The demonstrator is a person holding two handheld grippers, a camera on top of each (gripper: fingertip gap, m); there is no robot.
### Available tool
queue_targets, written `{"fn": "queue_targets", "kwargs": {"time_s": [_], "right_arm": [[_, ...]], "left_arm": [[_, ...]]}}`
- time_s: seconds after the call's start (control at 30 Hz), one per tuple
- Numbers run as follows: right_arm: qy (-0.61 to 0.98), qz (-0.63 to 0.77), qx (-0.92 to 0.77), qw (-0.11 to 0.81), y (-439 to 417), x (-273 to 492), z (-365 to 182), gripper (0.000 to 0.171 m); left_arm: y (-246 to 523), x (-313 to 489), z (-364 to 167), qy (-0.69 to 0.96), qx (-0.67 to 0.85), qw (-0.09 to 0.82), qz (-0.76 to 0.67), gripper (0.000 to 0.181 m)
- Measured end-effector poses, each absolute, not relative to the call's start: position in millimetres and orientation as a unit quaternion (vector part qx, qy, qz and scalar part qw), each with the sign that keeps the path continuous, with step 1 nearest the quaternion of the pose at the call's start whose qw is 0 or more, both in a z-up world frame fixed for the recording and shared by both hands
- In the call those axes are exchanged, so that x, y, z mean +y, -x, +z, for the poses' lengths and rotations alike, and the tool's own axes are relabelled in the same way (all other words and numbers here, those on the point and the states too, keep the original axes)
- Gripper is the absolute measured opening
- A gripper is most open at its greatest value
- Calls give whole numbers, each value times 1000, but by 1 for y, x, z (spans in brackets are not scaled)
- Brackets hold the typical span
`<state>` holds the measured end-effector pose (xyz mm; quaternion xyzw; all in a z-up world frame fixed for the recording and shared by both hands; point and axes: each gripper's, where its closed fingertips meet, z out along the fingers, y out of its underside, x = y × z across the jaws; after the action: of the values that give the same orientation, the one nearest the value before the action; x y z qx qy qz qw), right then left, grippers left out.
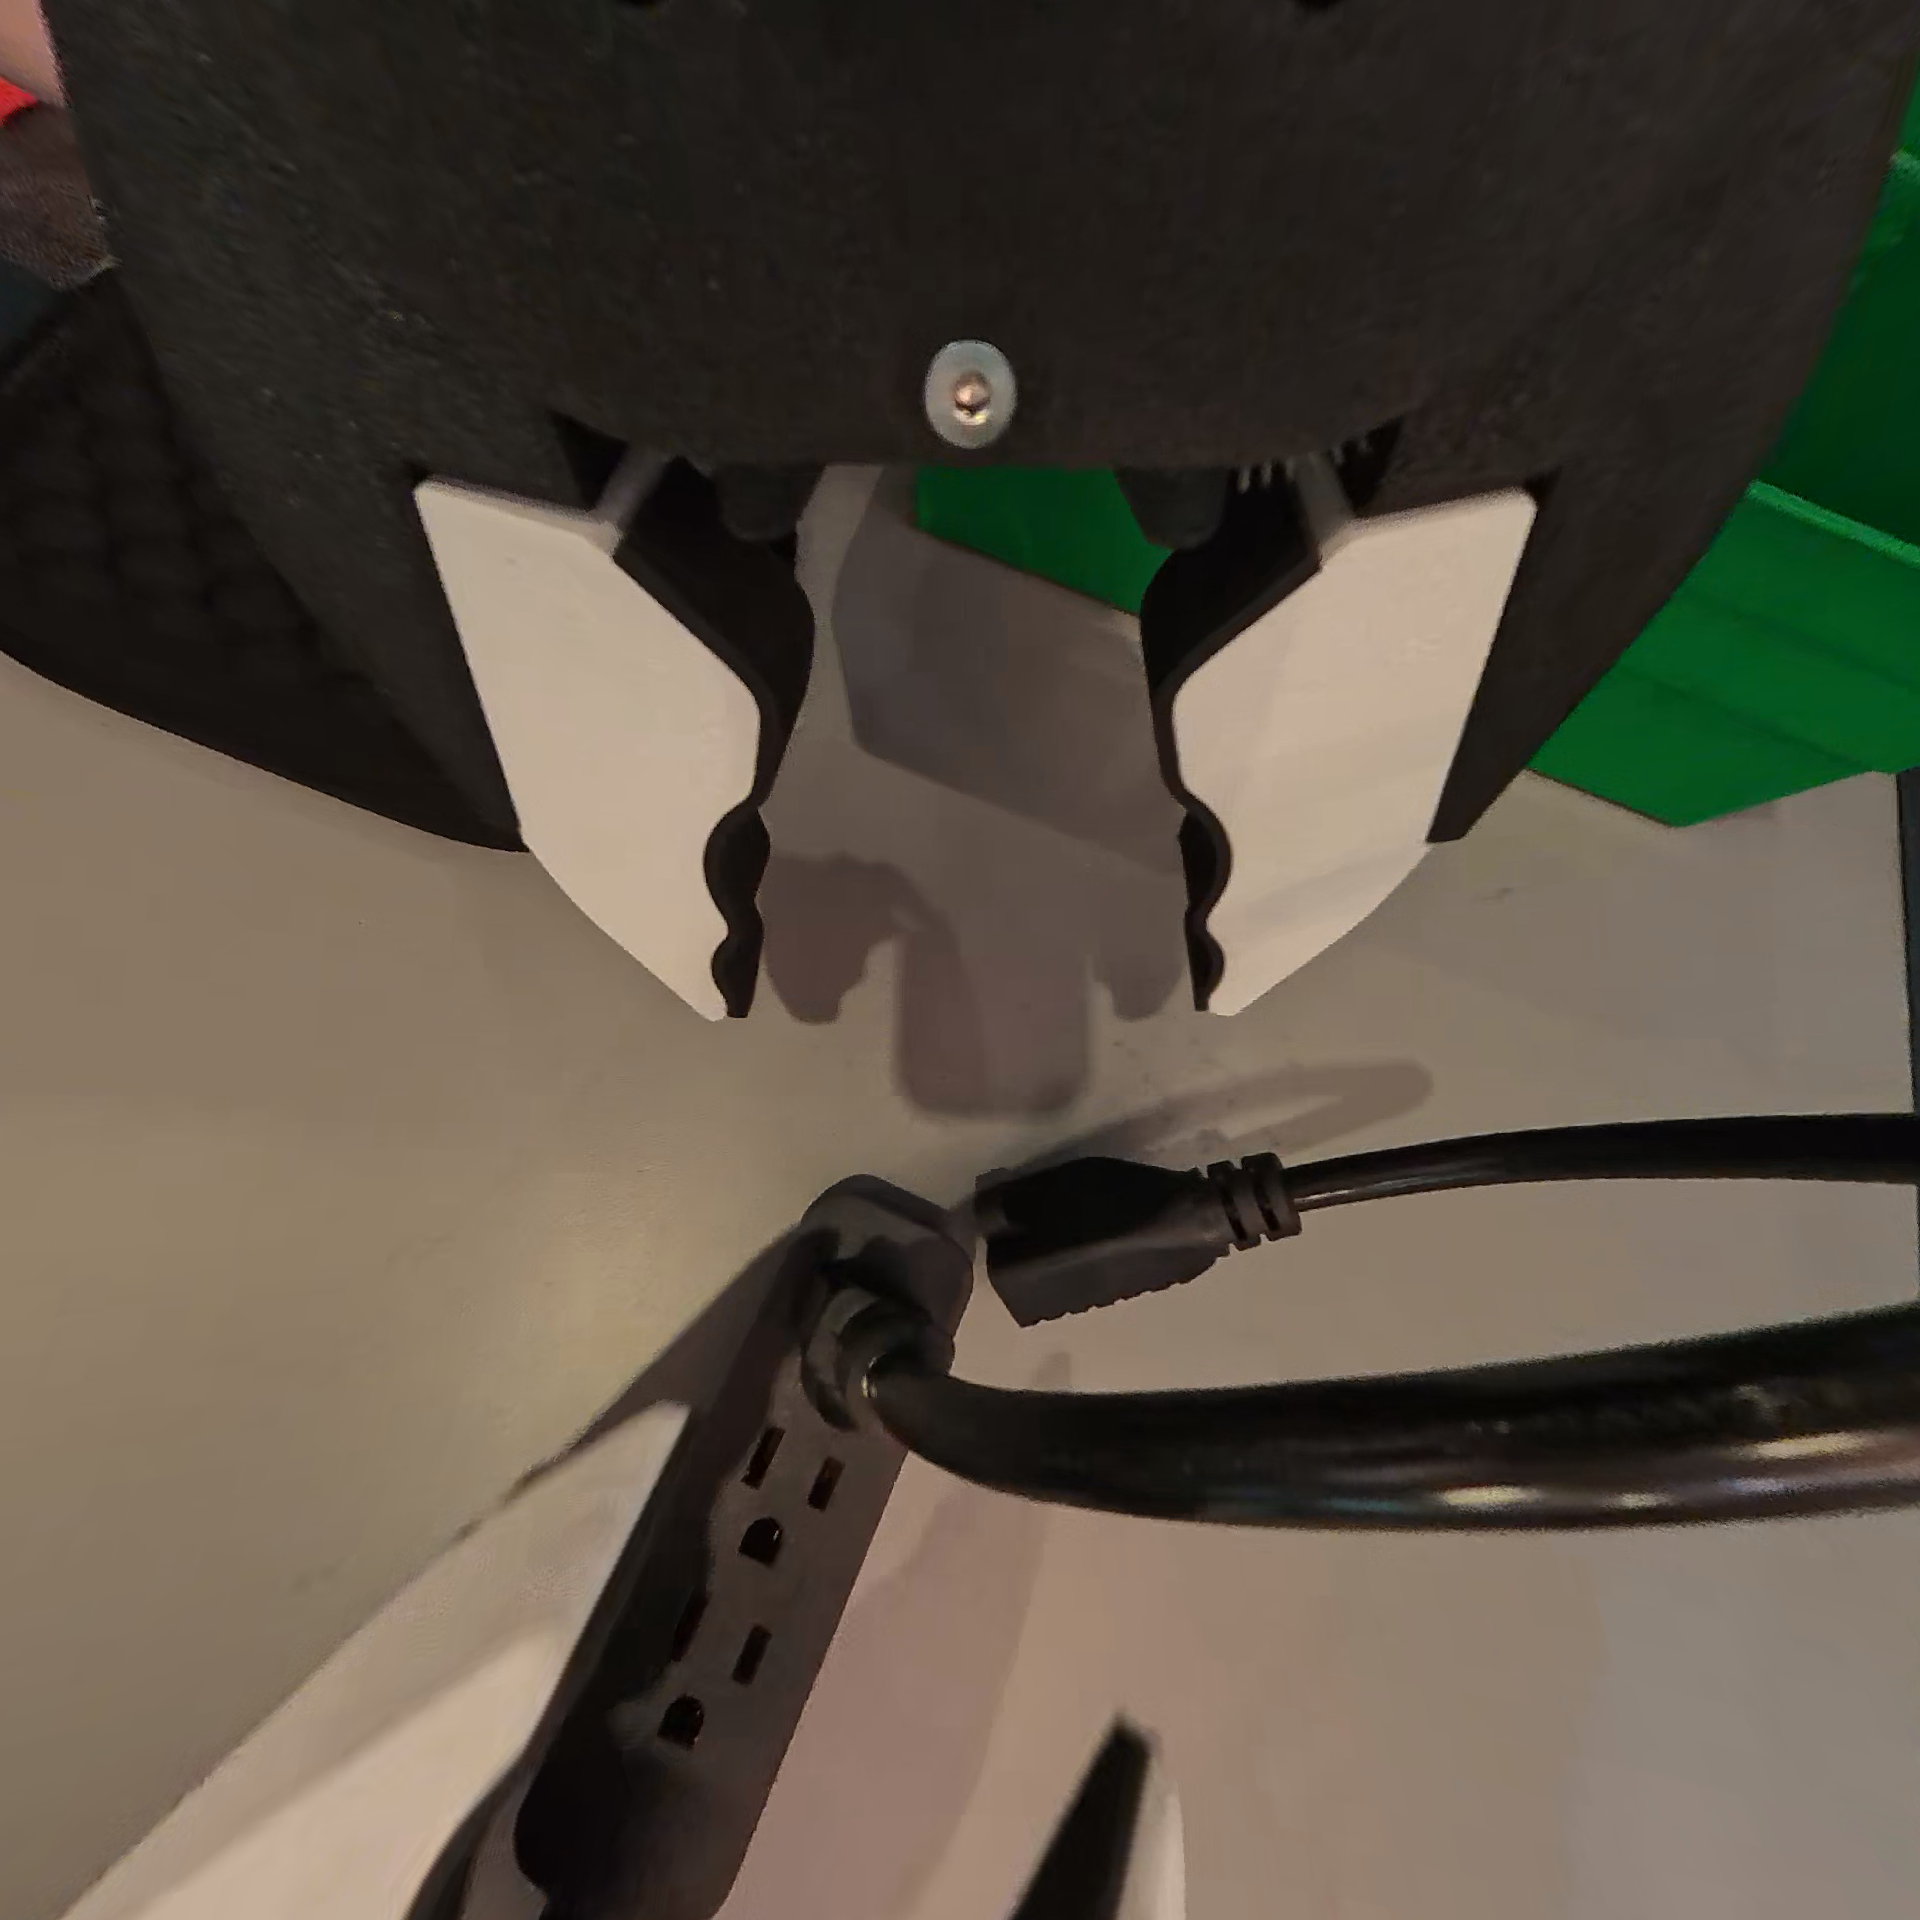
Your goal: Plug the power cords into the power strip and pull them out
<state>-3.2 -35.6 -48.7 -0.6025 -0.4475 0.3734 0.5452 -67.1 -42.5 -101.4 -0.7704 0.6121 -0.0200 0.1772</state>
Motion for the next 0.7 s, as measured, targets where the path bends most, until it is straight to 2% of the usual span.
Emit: {"fn": "queue_targets", "kwargs": {"time_s": [0.2, 0.23, 0.27, 0.33, 0.57, 0.7], "right_arm": [[670, 345, -489, 439, 22, -34, -93, 46], [674, 346, -497, 422, 23, -35, -97, 39], [676, 347, -502, 412, 23, -35, -98, 24], [682, 339, -493, 420, 21, -31, -96, 22], [587, 545, -348, 487, -13, -34, -11, 20], [526, 627, -273, 506, -37, -35, 18, 20]], "left_arm": [[62, -43, -100, 768, 612, 184, -43, 78], [60, -42, -98, 767, 610, 189, -51, 78], [57, -41, -96, 767, 608, 196, -61, 77], [53, -41, -91, 763, 606, 211, -80, 77], [24, -44, -57, 730, 582, 288, -211, 75], [-8, -53, -41, 694, 552, 327, -326, 77]]}}
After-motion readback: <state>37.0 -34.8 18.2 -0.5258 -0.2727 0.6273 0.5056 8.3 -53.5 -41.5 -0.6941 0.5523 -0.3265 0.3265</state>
